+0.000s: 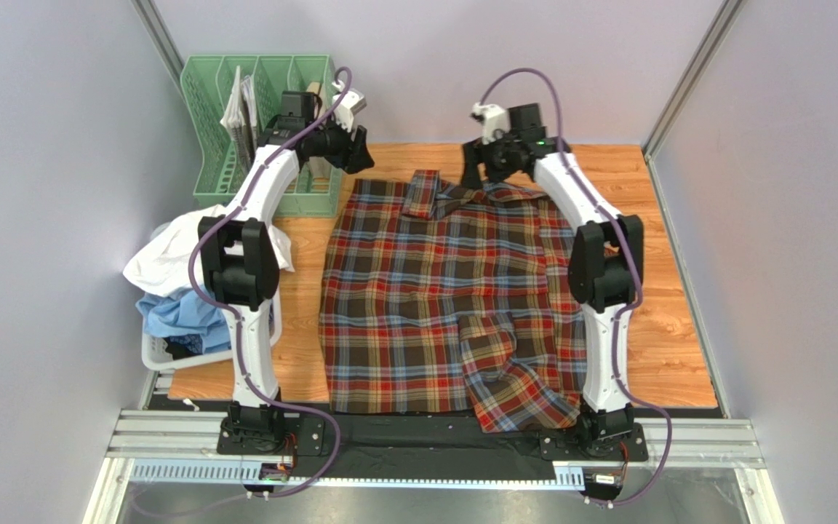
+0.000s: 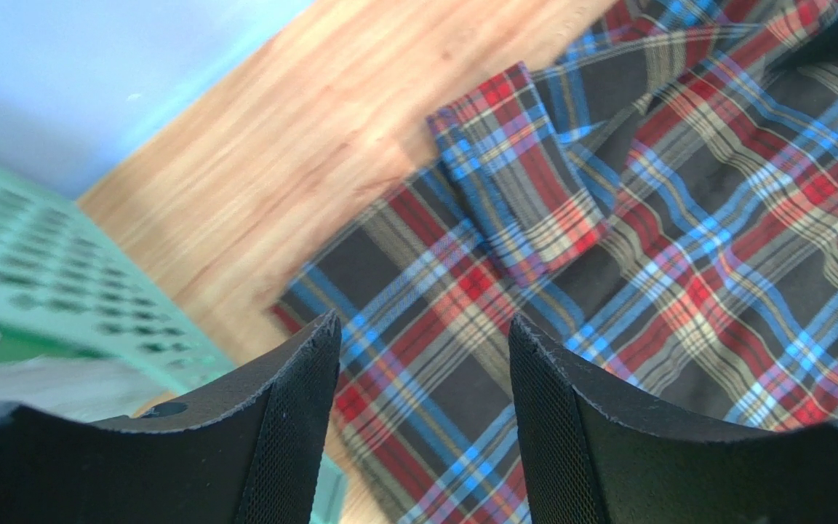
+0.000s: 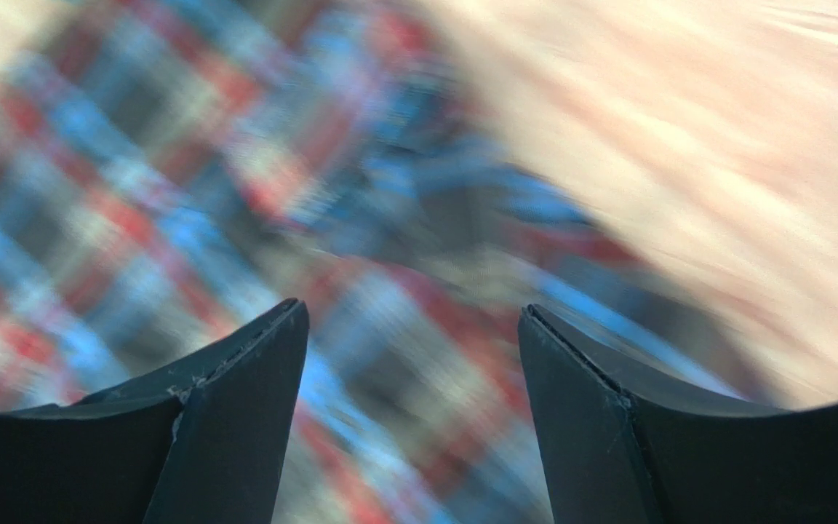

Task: Fold and stack the long sleeve shirts
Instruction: Fold the shirt

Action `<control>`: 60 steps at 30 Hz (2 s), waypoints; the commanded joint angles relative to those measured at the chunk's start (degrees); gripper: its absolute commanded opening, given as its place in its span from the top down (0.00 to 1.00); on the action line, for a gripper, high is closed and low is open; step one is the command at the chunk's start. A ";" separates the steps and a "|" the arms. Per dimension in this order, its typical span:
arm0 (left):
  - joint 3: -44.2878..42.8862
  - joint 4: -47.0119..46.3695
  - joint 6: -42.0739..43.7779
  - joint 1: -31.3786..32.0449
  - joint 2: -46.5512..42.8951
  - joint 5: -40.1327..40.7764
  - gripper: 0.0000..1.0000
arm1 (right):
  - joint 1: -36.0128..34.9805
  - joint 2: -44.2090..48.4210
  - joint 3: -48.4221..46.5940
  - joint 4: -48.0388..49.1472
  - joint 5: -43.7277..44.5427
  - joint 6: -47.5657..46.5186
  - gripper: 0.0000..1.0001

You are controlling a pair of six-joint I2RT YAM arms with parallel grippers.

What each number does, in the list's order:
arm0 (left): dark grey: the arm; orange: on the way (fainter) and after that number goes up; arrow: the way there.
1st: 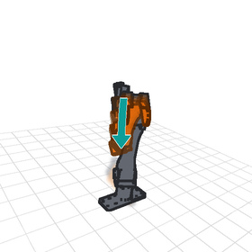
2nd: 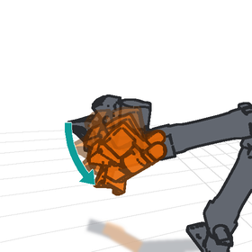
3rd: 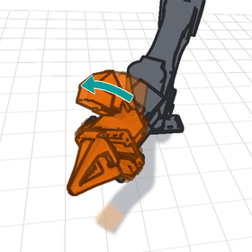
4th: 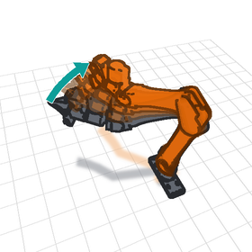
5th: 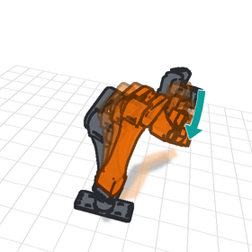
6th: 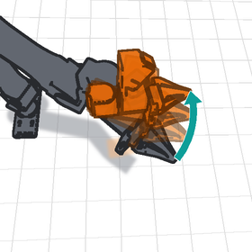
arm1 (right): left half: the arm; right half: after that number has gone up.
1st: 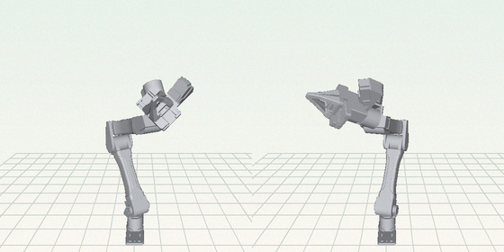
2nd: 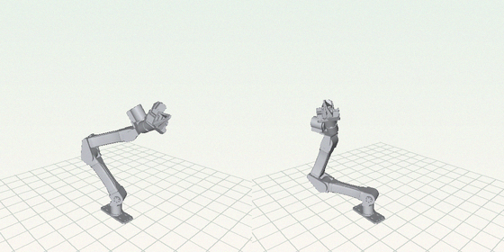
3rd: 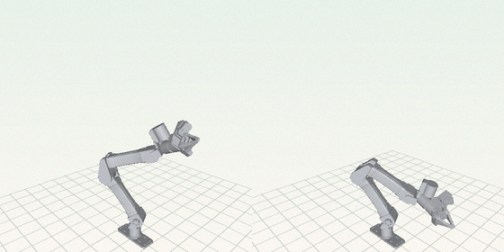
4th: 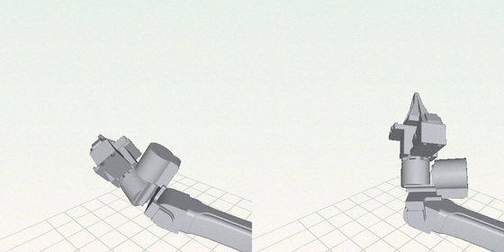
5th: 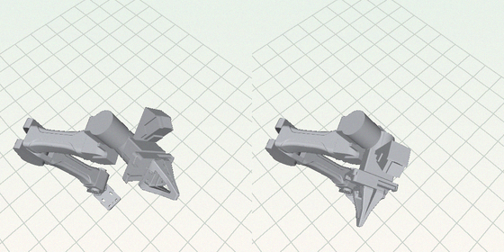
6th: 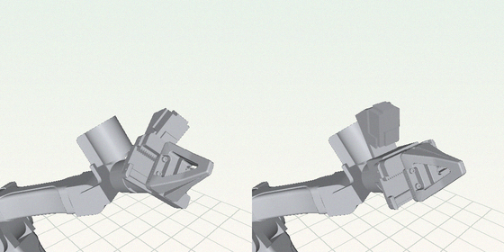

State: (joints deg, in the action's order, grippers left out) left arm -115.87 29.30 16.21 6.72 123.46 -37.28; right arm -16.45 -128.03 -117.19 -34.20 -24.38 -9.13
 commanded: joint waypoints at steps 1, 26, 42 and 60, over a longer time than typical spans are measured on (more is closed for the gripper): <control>0.47 0.32 -0.81 3.03 0.81 -1.93 0.37 | 6.16 4.19 -1.28 -3.76 -1.64 -11.77 0.25; -11.21 0.32 -12.25 13.23 17.43 13.37 0.26 | 8.10 0.06 3.98 -6.15 8.21 -34.64 0.21; -20.44 7.08 -13.65 14.37 22.79 18.82 0.35 | 8.98 -1.79 2.49 -3.51 11.37 -33.94 0.86; 6.32 -0.12 3.11 19.46 -3.54 1.51 1.00 | 9.59 1.46 4.42 -4.13 9.88 -32.71 1.00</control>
State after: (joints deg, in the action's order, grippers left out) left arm -117.54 33.61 8.95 22.09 135.55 -30.28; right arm -7.42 -129.78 -113.21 -40.03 -13.56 -42.78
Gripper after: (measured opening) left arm 0.003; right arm 0.005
